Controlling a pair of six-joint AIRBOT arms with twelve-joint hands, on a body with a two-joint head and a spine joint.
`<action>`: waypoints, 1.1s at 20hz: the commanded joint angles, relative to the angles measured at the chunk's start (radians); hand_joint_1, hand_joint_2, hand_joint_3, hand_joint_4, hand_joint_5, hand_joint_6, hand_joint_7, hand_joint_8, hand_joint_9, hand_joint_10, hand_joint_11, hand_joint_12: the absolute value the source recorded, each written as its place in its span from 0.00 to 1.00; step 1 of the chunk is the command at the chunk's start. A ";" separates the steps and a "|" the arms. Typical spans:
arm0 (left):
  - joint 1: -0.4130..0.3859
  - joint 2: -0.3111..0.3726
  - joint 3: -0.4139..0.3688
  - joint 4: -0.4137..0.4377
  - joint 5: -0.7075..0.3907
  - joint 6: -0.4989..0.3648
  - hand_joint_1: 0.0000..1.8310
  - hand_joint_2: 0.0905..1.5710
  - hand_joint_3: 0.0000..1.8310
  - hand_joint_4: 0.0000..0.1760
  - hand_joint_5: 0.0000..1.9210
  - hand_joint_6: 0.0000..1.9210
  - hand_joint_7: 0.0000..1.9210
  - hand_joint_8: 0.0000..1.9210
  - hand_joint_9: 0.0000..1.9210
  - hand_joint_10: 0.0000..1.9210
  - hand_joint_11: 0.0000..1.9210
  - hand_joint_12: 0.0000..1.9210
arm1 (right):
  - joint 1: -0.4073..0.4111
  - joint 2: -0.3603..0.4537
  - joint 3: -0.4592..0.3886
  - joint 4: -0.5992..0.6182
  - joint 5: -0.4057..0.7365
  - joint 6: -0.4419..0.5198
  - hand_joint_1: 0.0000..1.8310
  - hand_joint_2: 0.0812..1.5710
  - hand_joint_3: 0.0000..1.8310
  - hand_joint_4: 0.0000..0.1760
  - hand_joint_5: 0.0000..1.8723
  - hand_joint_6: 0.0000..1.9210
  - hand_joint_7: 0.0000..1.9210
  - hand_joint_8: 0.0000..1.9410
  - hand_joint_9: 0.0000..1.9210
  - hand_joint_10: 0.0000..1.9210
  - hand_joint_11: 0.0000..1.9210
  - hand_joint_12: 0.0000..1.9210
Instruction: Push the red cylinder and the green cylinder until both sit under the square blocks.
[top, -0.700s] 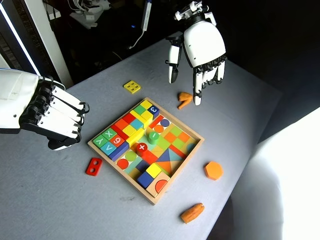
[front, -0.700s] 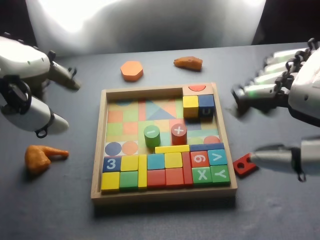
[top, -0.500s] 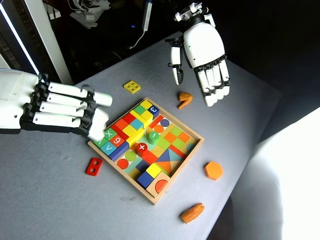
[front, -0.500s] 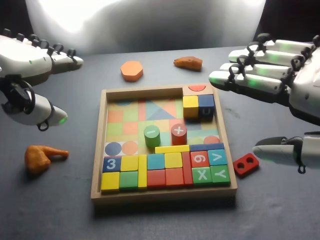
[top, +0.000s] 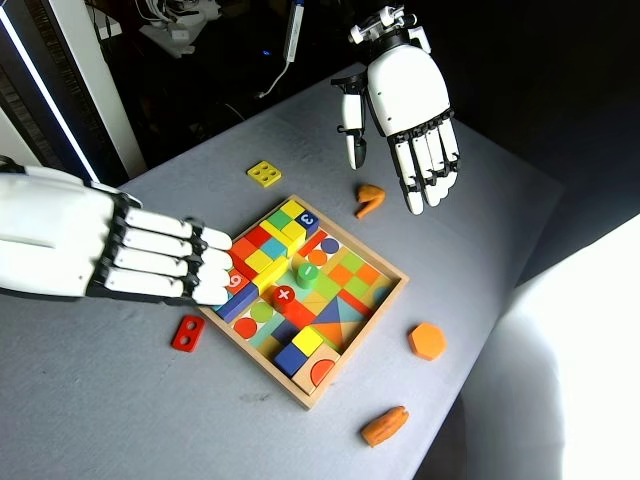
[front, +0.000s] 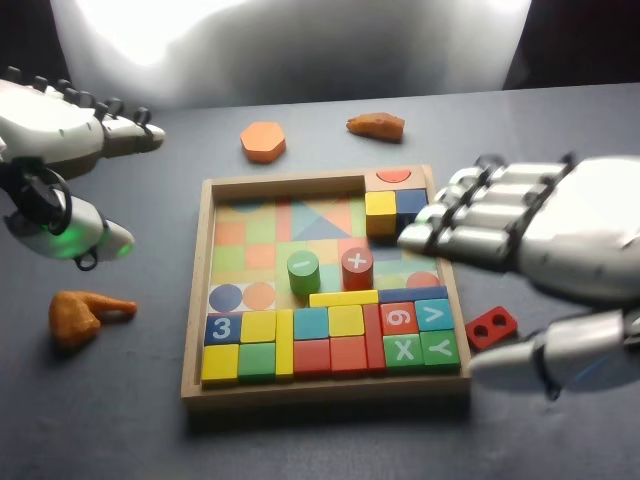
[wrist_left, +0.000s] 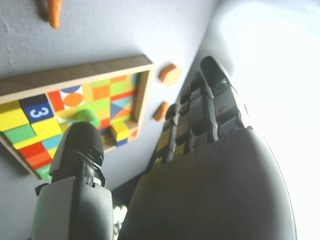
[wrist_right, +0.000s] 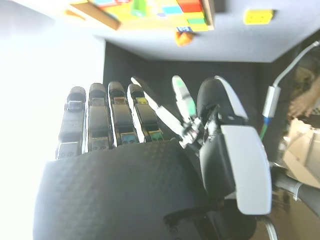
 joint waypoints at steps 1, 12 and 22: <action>-0.008 0.010 -0.003 0.031 -0.043 -0.001 0.27 0.80 0.00 0.25 0.02 0.00 0.04 0.00 0.09 0.00 0.00 0.36 | 0.009 -0.003 0.008 0.096 0.123 -0.091 0.00 0.74 0.00 0.00 0.01 0.00 0.00 0.00 0.00 0.00 0.00 0.00; 0.037 0.014 0.001 -0.044 -0.161 -0.001 0.24 0.81 0.00 0.30 0.03 0.00 0.04 0.00 0.09 0.00 0.00 0.35 | -0.030 -0.162 0.130 0.148 0.389 -0.196 0.00 0.75 0.00 0.00 0.42 0.17 0.04 0.01 0.00 0.00 0.00 0.00; 0.033 0.014 0.005 -0.044 -0.149 0.005 0.28 0.81 0.00 0.26 0.04 0.00 0.05 0.00 0.09 0.00 0.00 0.36 | 0.019 -0.279 0.218 0.611 0.294 -0.634 0.00 0.75 0.00 0.00 0.45 0.19 0.08 0.02 0.00 0.00 0.00 0.00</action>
